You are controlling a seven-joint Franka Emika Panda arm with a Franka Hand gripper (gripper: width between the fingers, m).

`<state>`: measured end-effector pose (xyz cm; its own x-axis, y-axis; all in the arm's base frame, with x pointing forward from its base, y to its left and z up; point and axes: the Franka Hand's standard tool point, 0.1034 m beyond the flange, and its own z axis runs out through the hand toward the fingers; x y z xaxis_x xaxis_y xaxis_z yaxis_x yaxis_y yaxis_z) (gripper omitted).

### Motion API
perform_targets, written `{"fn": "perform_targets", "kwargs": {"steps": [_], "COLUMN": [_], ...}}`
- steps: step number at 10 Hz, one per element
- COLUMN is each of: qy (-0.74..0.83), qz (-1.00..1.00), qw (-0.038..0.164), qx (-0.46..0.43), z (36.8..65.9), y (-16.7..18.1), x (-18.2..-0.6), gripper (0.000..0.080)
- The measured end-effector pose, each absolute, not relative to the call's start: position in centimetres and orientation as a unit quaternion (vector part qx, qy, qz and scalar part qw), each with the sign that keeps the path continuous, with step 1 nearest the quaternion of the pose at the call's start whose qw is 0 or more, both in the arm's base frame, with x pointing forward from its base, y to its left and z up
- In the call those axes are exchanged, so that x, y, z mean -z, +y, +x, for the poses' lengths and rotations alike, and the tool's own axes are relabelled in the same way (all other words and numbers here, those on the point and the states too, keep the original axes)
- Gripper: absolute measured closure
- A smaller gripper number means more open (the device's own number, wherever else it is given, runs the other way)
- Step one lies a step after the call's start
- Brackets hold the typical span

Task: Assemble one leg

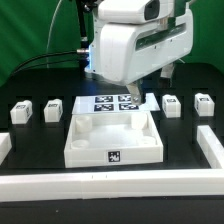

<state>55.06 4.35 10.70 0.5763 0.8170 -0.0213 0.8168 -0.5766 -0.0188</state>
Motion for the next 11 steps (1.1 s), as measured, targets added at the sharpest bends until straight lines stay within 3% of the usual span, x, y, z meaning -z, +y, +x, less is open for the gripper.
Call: {"fn": "perform_targets", "kwargs": {"steps": [4,9,11], "qy": [-0.52,-0.529,-0.6], "qz": [-0.854,-0.848,-0.8], "qw": [-0.006,-0.006,-0.014], "qx": [0.003,0.004,0.014], "z": [51.0,51.0,48.8], "y": [3.4,3.3,2.5], "x": [-9.8,-9.6,-8.7], "gripper": [0.015,0.015,0.015]}}
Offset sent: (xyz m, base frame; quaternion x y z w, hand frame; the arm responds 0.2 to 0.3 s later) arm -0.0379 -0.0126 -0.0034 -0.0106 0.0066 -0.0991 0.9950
